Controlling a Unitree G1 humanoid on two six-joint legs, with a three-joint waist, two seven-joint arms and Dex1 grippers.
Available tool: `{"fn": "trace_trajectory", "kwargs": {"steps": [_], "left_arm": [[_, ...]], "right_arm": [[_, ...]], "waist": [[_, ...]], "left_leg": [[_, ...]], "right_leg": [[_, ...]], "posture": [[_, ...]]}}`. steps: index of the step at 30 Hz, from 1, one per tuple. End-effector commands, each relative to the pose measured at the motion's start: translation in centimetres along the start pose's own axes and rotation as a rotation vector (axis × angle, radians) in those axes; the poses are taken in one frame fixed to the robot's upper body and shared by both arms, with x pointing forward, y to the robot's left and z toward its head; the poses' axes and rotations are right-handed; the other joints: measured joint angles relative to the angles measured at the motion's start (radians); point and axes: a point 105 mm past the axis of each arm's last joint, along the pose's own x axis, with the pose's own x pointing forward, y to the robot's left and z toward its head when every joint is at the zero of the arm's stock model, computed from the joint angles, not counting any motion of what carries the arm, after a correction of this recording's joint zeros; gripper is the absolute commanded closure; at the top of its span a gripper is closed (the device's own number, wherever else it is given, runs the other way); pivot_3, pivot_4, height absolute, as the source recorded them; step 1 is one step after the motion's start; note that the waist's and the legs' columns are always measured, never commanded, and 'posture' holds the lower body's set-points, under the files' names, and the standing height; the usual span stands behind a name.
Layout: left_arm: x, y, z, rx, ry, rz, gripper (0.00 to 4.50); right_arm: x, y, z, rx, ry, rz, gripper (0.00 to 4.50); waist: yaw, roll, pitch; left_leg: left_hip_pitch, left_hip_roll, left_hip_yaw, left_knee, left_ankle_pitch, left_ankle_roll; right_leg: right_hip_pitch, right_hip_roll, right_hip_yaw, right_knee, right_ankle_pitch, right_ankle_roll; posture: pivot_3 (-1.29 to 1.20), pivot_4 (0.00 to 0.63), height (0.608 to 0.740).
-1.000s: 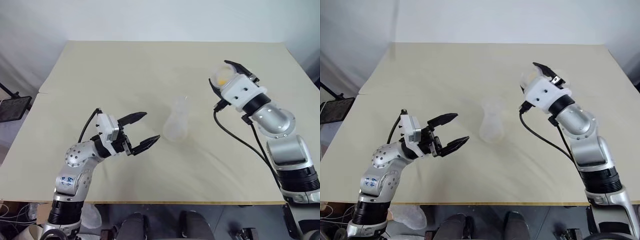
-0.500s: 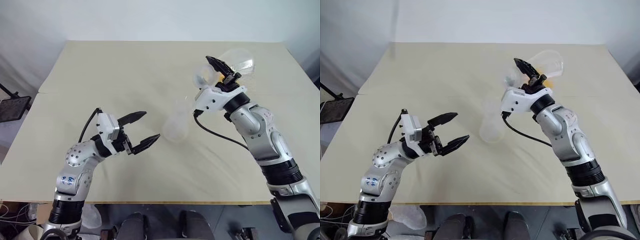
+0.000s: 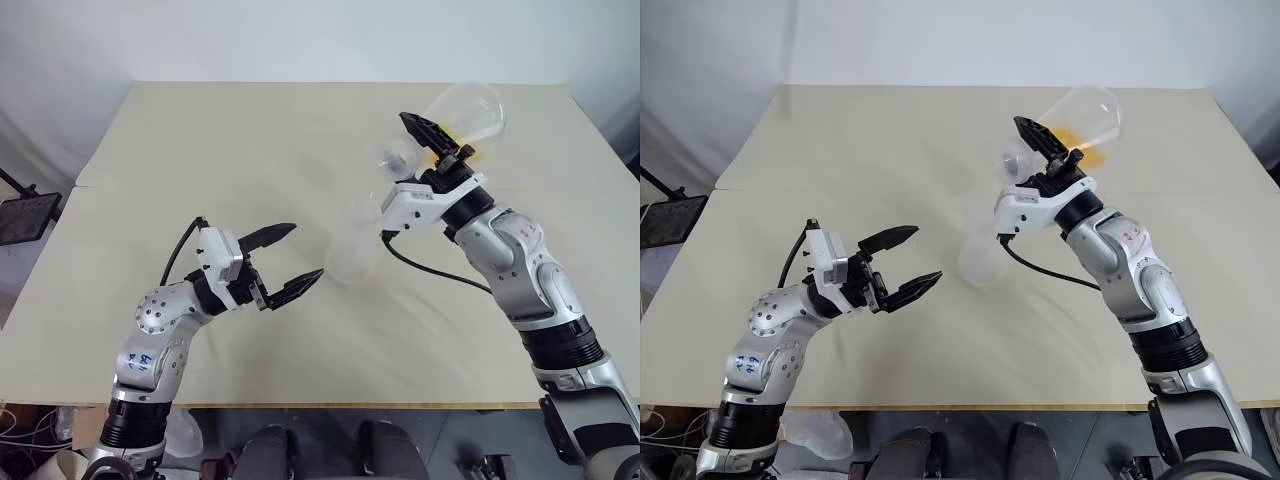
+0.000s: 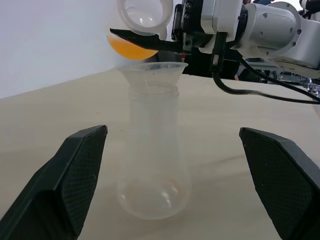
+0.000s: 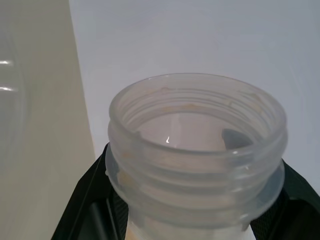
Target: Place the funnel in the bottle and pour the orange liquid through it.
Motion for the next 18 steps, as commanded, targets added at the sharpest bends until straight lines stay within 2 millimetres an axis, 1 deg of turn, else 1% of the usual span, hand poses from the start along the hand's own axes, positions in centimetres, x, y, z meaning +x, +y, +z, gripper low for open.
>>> {"fn": "trace_trajectory", "kwargs": {"steps": [1, 10, 18], "left_arm": [[0.07, -0.17, 0.77, 0.031, -0.026, 0.001, 0.0], [0.19, -0.26, 0.79, 0.029, -0.027, 0.003, 0.0], [0.09, -0.42, 0.53, 0.025, -0.015, -0.003, 0.0]], "right_arm": [[0.24, -1.2, 0.85, -0.048, -0.042, -0.052, 2.02], [-0.09, -0.81, 0.79, -0.121, -0.055, -0.067, 2.02], [-0.33, -0.53, 0.61, -0.147, -0.054, -0.075, 2.02]], "waist": [[0.0, 0.0, 0.0], [-0.001, 0.0, 0.0], [-0.004, 0.0, 0.0]], "left_leg": [[0.0, 0.0, 0.0, 0.0, 0.0, 0.0], [0.0, 0.0, 0.0, 0.0, 0.0, 0.0], [0.0, 0.0, 0.0, 0.0, 0.0, 0.0]], "right_leg": [[0.0, 0.0, 0.0, 0.0, 0.0, 0.0], [0.0, 0.0, 0.0, 0.0, 0.0, 0.0], [0.0, 0.0, 0.0, 0.0, 0.0, 0.0]], "posture": [[0.0, 0.15, 0.74], [0.0, 0.15, 0.74], [0.0, 0.15, 0.74]]}}
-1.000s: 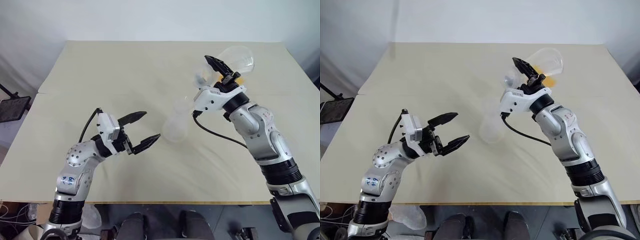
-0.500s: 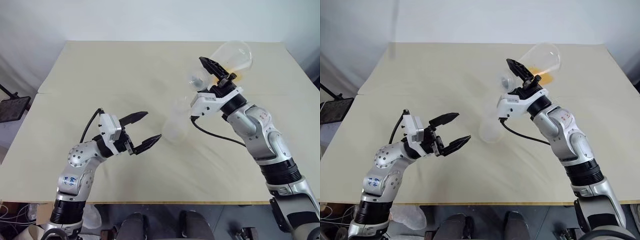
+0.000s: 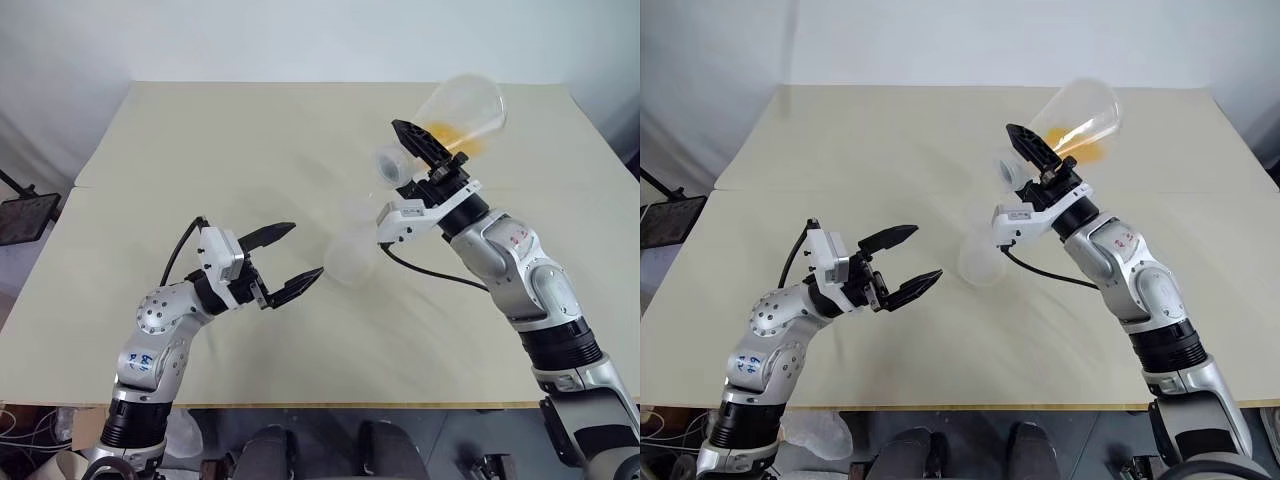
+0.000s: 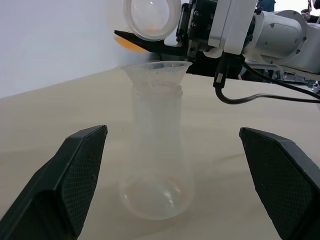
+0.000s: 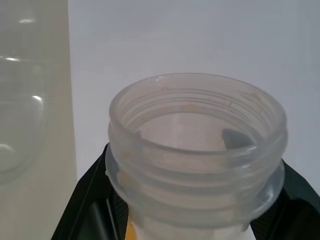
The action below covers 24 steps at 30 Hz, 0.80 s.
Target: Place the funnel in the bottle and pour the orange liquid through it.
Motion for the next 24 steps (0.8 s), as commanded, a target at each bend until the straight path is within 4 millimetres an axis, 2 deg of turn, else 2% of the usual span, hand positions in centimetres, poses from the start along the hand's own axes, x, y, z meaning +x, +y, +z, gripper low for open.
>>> {"fn": "trace_trajectory", "kwargs": {"steps": [1, 10, 24], "left_arm": [[0.03, -0.49, 0.63, 0.026, -0.019, -0.016, 0.0], [0.17, -0.6, 0.62, 0.018, -0.023, -0.017, 0.0], [0.24, -0.65, 0.62, 0.016, -0.026, -0.01, 0.0]], "right_arm": [[-0.06, -1.01, 0.03, -0.024, -0.011, -0.05, 2.02], [0.0, -0.85, -0.39, -0.064, -0.031, -0.04, 2.02], [0.52, -0.42, 0.37, -0.062, -0.074, -0.03, 2.02]], "waist": [[-0.002, 0.0, 0.0], [-0.017, 0.0, 0.0], [-0.019, 0.0, 0.0]], "left_leg": [[0.0, 0.0, 0.0, 0.0, 0.0, 0.0], [0.0, 0.0, 0.0, 0.0, 0.0, 0.0], [0.0, 0.001, -0.001, -0.001, 0.0, 0.0]], "right_leg": [[0.0, 0.0, 0.0, 0.0, 0.0, 0.0], [0.0, 0.0, 0.0, 0.0, 0.0, 0.0], [0.0, 0.0, 0.0, 0.0, 0.0, 0.0]], "posture": [[0.0, 0.15, 0.74], [0.0, 0.15, 0.74], [0.0, 0.15, 0.74]]}}
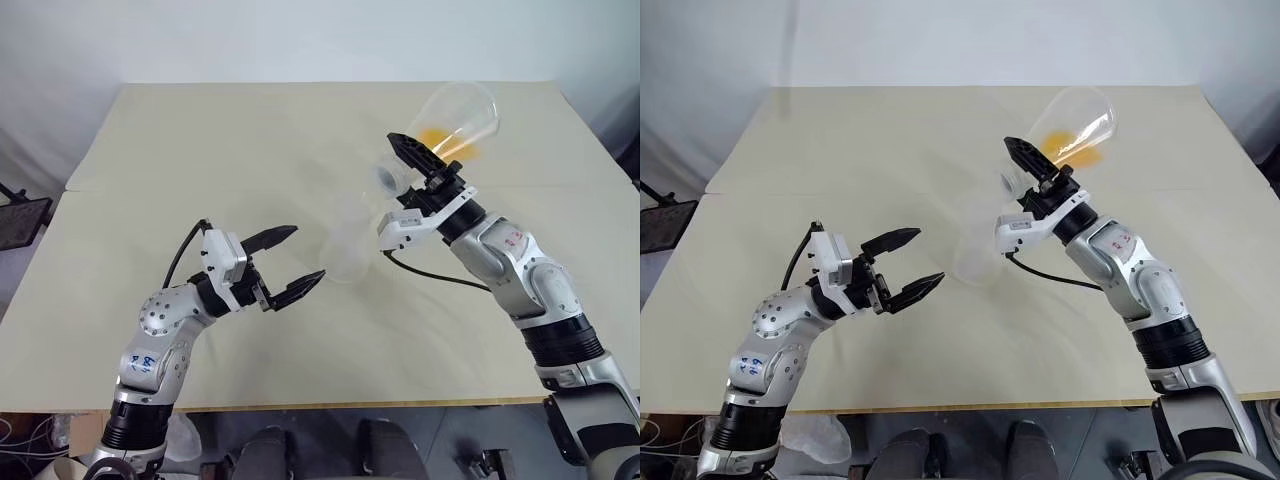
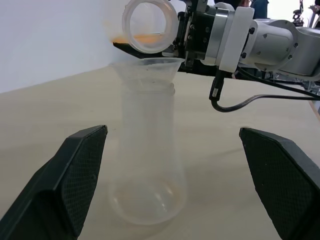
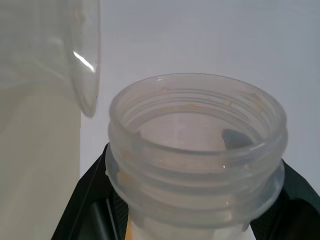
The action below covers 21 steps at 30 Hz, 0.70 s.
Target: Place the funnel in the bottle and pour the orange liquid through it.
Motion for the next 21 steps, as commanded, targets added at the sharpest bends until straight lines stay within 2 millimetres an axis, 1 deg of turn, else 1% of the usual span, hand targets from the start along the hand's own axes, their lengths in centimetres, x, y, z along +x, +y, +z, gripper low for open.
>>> {"fn": "trace_trajectory", "kwargs": {"steps": [1, 6, 21], "left_arm": [[0.17, -0.44, 0.9, 0.026, -0.033, -0.007, 0.0], [0.23, -0.48, 0.92, 0.025, -0.037, -0.003, 0.0], [0.47, -0.47, 0.91, 0.026, -0.048, 0.005, 0.0]], "right_arm": [[0.8, -1.76, 0.72, -0.026, -0.041, -0.064, 2.02], [1.02, -1.83, 0.97, -0.054, -0.053, -0.068, 2.02], [1.44, -2.29, 0.8, -0.112, -0.054, -0.09, 2.02]], "waist": [[0.001, 0.0, 0.0], [0.0, 0.0, 0.0], [0.0, 0.0, 0.0]], "left_leg": [[0.0, 0.0, 0.0, 0.0, 0.0, 0.0], [0.0, 0.0, 0.0, 0.0, 0.0, 0.0], [0.0, 0.0, 0.0, 0.0, 0.0, 0.0]], "right_leg": [[0.0, 0.0, 0.0, 0.0, 0.0, 0.0], [0.0, 0.0, 0.0, 0.0, 0.0, 0.0], [0.0, 0.0, 0.0, 0.0, 0.0, 0.0]], "posture": [[0.0, 0.15, 0.74], [0.0, 0.15, 0.74], [0.0, 0.15, 0.74]]}}
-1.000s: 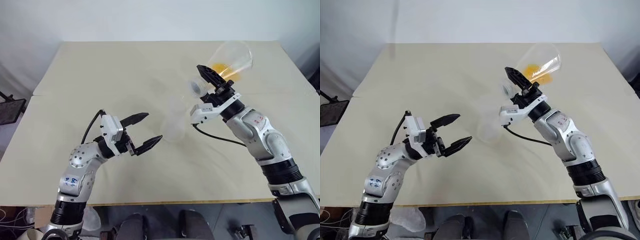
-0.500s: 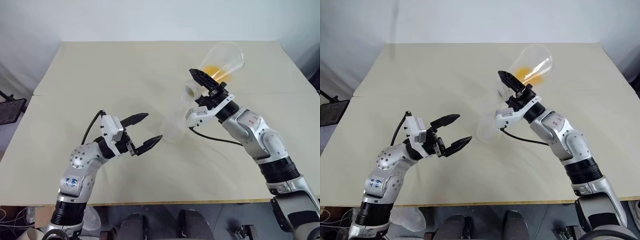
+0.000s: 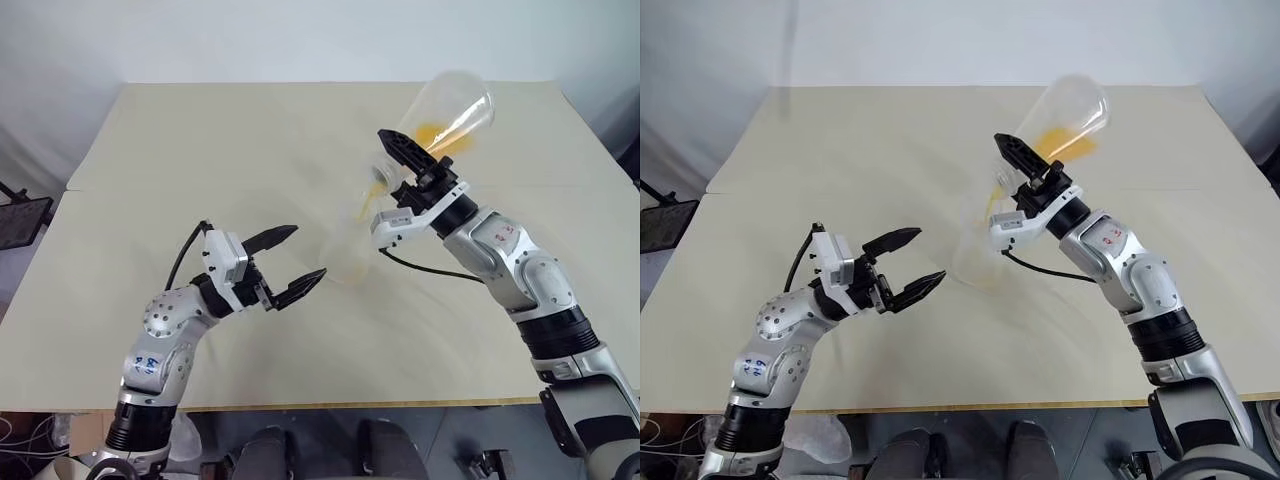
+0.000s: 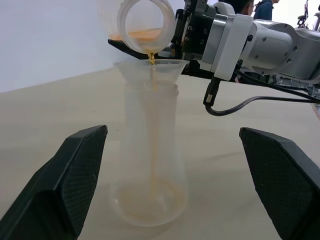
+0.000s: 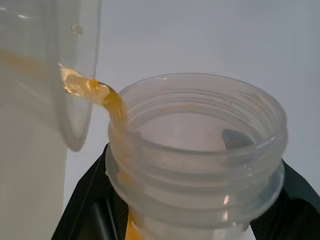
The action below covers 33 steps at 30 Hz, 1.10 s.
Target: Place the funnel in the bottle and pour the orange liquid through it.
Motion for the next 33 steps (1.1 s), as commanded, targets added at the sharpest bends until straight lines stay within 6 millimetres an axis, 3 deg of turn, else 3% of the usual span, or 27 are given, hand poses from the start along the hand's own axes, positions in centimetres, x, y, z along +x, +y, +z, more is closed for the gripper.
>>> {"fn": "trace_trajectory", "kwargs": {"steps": [1, 33], "left_arm": [[0.31, -0.43, 1.01, 0.042, -0.034, -0.015, 0.0], [0.53, -0.49, 0.99, 0.043, -0.079, 0.001, 0.0]], "right_arm": [[0.57, -2.1, 0.25, -0.036, -0.027, -0.079, 2.02], [0.69, -2.9, 0.39, -0.111, -0.064, -0.108, 2.02]], "waist": [[0.0, 0.0, 0.0], [0.0, 0.0, 0.0]], "left_leg": [[0.0, 0.0, 0.0, 0.0, 0.0, 0.0], [0.0, 0.0, 0.0, 0.0, 0.0, 0.0]], "right_leg": [[0.0, 0.0, 0.0, 0.0, 0.0, 0.0], [0.0, 0.0, 0.0, 0.0, 0.0, 0.0]], "posture": [[0.0, 0.15, 0.74], [0.0, 0.15, 0.74]]}}
